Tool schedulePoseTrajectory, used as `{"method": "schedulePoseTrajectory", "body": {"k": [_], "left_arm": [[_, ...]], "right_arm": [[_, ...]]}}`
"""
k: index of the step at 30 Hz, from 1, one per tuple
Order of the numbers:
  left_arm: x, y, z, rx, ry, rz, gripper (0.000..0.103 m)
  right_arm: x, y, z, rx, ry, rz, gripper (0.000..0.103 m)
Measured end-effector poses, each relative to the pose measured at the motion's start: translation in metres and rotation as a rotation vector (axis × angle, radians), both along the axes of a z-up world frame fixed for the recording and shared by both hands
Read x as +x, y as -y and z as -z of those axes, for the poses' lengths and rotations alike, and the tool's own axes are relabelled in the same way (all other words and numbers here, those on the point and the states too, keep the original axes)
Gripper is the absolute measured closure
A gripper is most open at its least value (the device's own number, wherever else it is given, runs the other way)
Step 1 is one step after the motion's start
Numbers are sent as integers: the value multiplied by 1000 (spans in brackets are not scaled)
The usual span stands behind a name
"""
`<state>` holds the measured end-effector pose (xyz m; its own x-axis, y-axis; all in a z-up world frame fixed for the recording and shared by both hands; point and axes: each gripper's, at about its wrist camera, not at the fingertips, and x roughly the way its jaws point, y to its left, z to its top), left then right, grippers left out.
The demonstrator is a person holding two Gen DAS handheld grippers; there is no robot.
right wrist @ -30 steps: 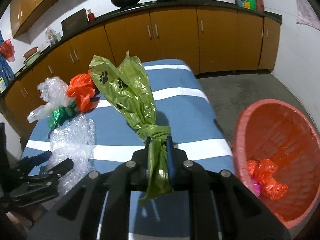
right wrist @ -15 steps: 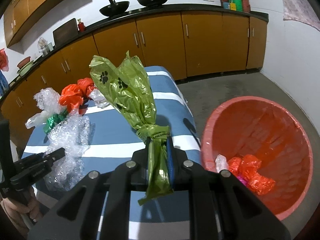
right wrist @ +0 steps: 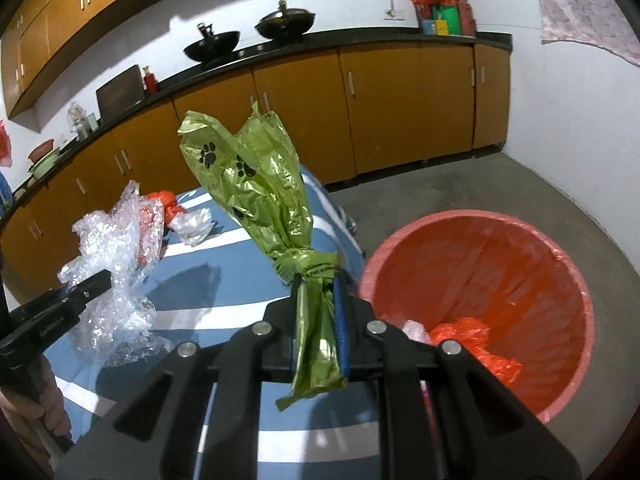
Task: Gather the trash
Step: 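Carry both items over the basket and open both tools to drop them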
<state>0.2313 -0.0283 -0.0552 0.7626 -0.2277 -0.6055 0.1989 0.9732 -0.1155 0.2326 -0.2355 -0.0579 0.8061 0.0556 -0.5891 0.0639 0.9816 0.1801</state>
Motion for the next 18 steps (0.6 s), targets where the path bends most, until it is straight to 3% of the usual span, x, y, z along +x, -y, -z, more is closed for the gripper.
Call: {"method": "schedulePoseTrajectory", "body": {"k": [18], "left_arm": [[10, 106, -11, -4, 45, 200, 77]], "right_arm": [[-34, 99, 6, 8, -4, 224, 88]]}}
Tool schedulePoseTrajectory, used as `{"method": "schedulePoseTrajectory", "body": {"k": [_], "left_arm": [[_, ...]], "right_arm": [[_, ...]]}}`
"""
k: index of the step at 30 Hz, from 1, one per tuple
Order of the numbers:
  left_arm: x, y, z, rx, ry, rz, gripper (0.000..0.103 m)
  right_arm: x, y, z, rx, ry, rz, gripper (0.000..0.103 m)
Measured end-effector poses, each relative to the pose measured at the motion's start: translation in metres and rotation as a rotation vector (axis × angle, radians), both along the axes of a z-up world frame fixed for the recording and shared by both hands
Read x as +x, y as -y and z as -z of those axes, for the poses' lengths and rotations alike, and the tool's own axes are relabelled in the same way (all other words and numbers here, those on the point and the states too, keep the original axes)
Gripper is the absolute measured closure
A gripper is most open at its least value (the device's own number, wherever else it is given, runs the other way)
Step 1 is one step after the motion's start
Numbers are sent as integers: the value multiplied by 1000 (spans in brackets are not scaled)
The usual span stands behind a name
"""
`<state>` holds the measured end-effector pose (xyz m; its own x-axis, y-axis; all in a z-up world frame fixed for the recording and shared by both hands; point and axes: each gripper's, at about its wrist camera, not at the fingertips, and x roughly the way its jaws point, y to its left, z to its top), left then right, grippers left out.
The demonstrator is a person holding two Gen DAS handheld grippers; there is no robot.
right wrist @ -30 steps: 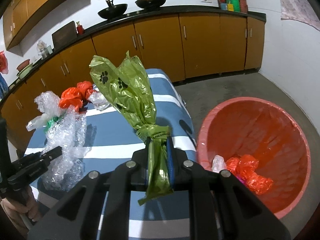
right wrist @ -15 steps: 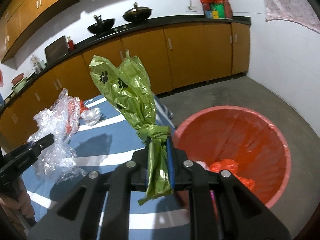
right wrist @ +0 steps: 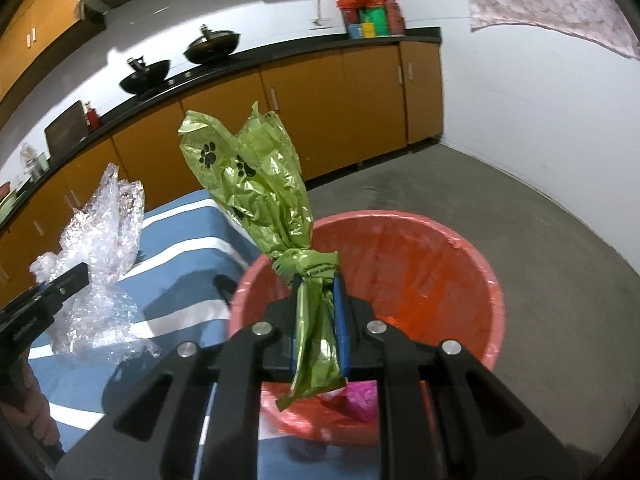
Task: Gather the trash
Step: 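Carry both items over the basket and open both tools to drop them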
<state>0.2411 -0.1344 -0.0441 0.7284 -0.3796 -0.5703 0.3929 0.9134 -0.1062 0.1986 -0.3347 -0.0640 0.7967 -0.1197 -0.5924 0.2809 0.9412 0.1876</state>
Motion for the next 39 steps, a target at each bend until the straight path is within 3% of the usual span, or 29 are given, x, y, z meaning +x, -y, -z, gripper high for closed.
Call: {"method": "schedulePoseTrajectory", "body": {"k": [18, 32, 36, 39], "left_arm": [[8, 68, 15, 24, -22, 135, 77], [20, 114, 32, 63, -42, 212, 77], [23, 117, 38, 72, -62, 221, 76], [24, 119, 43, 78, -74, 226, 67]], "right_arm": [[-7, 55, 23, 67, -25, 150, 88], [9, 79, 45, 137, -33, 198, 87], [11, 83, 48, 144, -29, 194, 81], [13, 83, 49, 148, -27, 183, 77]]}}
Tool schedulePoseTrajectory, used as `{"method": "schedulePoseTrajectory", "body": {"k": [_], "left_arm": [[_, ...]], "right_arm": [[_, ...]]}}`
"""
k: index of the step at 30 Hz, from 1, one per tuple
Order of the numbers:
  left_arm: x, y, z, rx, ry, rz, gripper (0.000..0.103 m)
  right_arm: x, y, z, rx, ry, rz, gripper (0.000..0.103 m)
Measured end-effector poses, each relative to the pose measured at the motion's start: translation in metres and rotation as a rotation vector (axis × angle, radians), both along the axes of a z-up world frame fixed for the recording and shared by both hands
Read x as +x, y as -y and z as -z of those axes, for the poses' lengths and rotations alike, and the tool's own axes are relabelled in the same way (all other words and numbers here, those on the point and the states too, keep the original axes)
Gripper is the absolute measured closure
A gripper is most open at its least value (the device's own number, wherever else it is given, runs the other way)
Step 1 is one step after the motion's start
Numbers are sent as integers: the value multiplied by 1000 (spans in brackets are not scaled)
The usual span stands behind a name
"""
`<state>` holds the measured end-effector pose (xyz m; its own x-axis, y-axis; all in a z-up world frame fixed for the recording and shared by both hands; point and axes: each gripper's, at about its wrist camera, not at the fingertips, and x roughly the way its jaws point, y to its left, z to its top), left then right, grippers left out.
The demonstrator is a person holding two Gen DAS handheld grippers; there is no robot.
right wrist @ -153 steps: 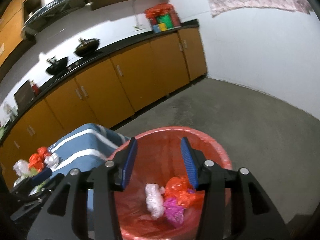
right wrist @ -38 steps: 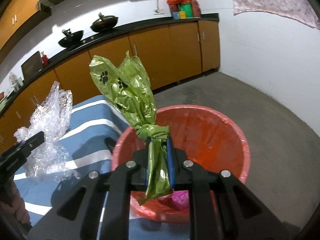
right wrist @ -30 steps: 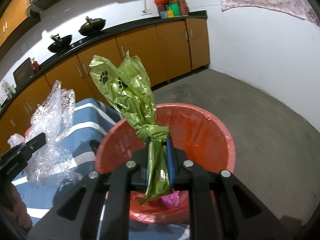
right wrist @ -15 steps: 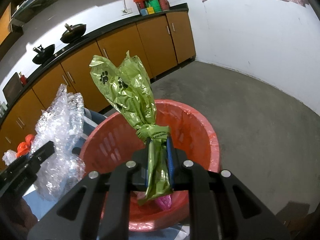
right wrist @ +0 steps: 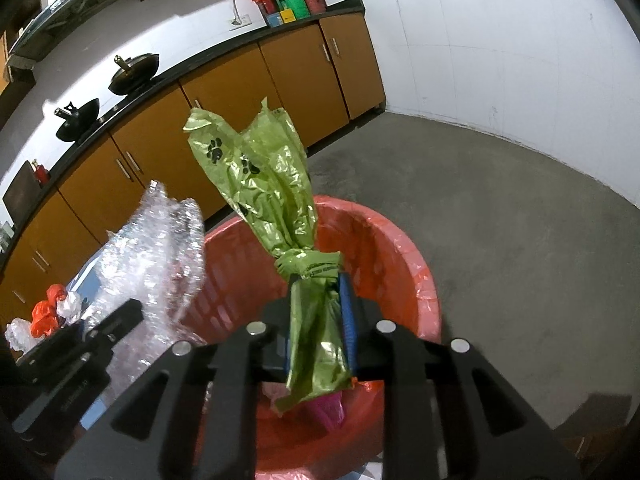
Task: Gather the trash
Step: 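Carry both items over the basket and open both tools to drop them, then grasp the clear plastic bag with the left tool while the right tool grasps a small clear bag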
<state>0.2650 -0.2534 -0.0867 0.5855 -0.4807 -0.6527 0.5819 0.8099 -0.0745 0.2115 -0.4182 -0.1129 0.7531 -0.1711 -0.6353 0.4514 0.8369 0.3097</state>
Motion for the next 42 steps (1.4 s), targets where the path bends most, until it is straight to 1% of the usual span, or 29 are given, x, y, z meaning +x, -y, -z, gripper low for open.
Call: {"method": "schedulePoseTrajectory", "body": {"k": [3, 8, 12, 18, 22, 25, 26, 29, 31, 35, 37, 38, 39, 41, 42], "left_arm": [[2, 0, 2, 3, -13, 1, 62], [0, -2, 4, 4, -20, -11, 59], [0, -16, -1, -5, -6, -42, 57], [1, -54, -12, -30, 15, -117, 54], [-6, -86, -22, -46, 43, -181, 47], [-13, -118, -30, -53, 76, -238, 40], [-14, -125, -31, -52, 82, -251, 40], [-21, -162, -35, -46, 101, -321, 38], [-27, -192, -39, -40, 122, -380, 33], [-39, -252, -48, 6, 194, -524, 26], [-42, -285, -53, 40, 237, -617, 20], [-42, -298, -54, 50, 247, -654, 18], [-40, -316, -55, 63, 250, -706, 17], [-33, -339, -55, 71, 239, -772, 16], [-28, -351, -54, 69, 229, -802, 14]], "right_arm": [[-1, 1, 3, 4, -1, -3, 74], [-6, 2, 5, 1, 2, -7, 65], [-10, 3, 2, -6, 6, 2, 62], [-16, 2, -4, -11, 13, 0, 61], [-12, -14, -12, -17, 19, -32, 61], [-5, -33, -20, -27, 25, -72, 61], [-3, -40, -22, -31, 28, -88, 61], [4, -64, -30, -38, 38, -140, 59], [10, -82, -34, -43, 44, -181, 58], [22, -120, -39, -54, 46, -259, 57], [29, -141, -41, -52, 46, -297, 57], [32, -150, -41, -50, 45, -314, 57], [37, -162, -42, -48, 45, -337, 57], [44, -181, -42, -49, 43, -370, 57], [48, -193, -42, -52, 41, -392, 57]]}}
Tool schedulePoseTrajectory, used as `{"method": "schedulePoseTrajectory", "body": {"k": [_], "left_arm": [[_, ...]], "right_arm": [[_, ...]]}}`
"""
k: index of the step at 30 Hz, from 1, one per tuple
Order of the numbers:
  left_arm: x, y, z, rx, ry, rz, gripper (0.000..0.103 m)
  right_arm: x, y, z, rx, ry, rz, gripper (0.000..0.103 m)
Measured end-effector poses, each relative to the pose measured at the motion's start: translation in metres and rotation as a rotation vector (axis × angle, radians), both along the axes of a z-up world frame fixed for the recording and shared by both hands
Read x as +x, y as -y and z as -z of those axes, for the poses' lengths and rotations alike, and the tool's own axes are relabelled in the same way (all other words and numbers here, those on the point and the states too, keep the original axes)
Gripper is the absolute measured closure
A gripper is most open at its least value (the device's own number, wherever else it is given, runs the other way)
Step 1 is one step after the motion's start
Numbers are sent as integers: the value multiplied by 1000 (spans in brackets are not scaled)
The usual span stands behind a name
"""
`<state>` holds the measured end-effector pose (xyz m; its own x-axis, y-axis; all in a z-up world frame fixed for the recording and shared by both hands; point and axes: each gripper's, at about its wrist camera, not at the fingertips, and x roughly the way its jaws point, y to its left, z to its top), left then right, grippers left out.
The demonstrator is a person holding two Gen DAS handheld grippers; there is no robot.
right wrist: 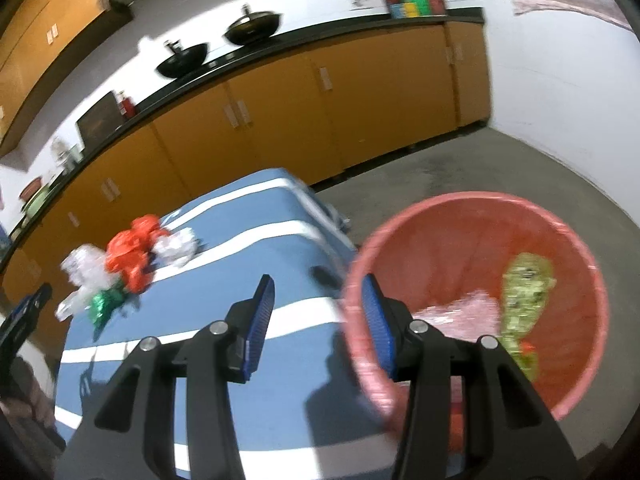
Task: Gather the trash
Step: 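Grasp the clear plastic bag with the left tool while the right tool grasps a small clear bag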
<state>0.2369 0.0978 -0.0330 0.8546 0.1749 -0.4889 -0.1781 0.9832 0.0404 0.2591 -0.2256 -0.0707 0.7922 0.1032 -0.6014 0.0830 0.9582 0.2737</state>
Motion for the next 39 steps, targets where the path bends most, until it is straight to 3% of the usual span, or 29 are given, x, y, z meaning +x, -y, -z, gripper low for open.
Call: {"method": "schedulePoseTrajectory", "body": {"k": [9, 11, 17, 19, 21, 24, 30, 37, 39], "left_arm": [[57, -42, 40, -65, -146, -79, 14], [60, -49, 45, -86, -160, -81, 18], [63, -66, 62, -172, -217, -39, 48], [62, -71, 67, -197, -233, -18, 71], [57, -78, 70, -219, -238, 0, 82], [50, -85, 71, -223, -230, 13, 91], [40, -99, 69, -208, -212, 19, 94], [38, -109, 67, -206, -206, 27, 94], [37, -111, 68, -207, -211, 33, 94]], "right_arm": [[26, -73, 6, -46, -16, -119, 57], [33, -83, 6, -51, -20, -132, 57], [52, -109, 14, -63, -35, -164, 57], [57, -118, 17, -68, -41, -176, 57], [61, -125, 21, -70, -46, -188, 57], [68, -140, 24, -67, -49, -212, 57], [81, -166, 21, -94, -14, -257, 58], [129, -165, 21, -46, -24, -196, 57], [143, -171, 21, -50, -23, -187, 51]]}}
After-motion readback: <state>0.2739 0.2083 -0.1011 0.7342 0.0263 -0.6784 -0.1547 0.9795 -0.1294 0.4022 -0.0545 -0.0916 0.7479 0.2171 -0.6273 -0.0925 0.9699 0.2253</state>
